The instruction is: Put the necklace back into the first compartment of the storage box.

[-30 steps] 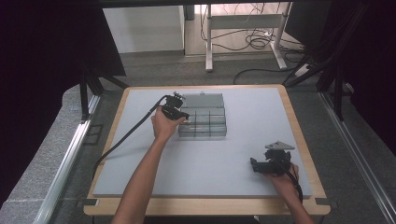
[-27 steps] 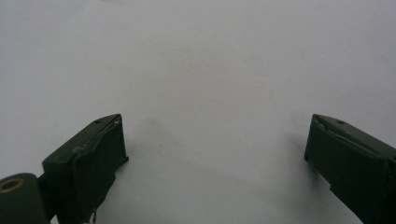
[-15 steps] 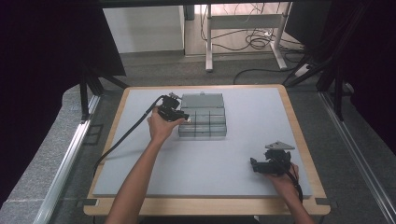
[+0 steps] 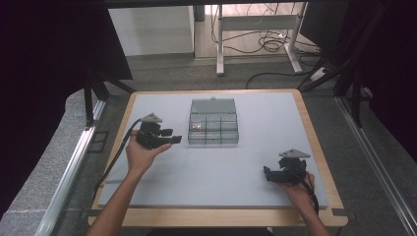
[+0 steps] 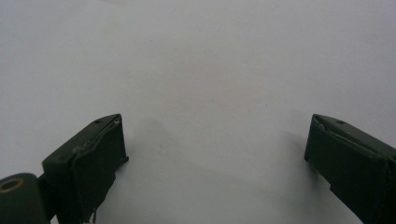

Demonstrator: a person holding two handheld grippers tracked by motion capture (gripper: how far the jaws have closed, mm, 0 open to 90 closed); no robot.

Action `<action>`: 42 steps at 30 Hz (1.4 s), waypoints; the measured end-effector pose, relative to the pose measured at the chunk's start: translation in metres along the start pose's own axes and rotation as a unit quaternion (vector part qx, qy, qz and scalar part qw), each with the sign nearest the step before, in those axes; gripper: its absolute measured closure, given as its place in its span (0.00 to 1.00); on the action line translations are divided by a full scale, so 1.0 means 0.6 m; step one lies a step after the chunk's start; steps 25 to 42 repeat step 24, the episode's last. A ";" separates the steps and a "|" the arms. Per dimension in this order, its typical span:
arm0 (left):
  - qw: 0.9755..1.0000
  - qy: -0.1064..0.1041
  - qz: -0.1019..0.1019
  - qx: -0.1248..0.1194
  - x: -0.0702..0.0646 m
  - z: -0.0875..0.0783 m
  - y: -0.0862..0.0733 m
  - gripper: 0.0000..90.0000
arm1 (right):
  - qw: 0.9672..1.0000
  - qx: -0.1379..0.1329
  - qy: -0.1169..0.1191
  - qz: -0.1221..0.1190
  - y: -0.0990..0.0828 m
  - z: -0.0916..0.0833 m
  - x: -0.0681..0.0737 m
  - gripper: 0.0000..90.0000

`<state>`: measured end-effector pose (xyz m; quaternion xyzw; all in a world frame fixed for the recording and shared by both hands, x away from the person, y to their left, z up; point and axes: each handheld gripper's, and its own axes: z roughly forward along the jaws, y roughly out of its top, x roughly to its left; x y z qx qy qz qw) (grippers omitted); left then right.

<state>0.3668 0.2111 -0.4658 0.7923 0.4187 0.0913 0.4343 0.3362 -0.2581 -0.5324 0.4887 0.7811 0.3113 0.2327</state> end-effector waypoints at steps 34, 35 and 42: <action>1.000 0.011 -0.020 -0.013 -0.001 -0.088 -0.109 0.49 | 1.000 0.011 0.004 0.000 0.006 -0.001 -0.002 0.06; 1.000 0.011 -0.020 -0.013 -0.001 -0.088 -0.109 0.49 | 1.000 0.011 0.004 0.000 0.006 -0.001 -0.002 0.06; 1.000 0.011 -0.020 -0.013 -0.001 -0.088 -0.109 0.49 | 1.000 0.011 0.004 0.000 0.006 -0.001 -0.002 0.06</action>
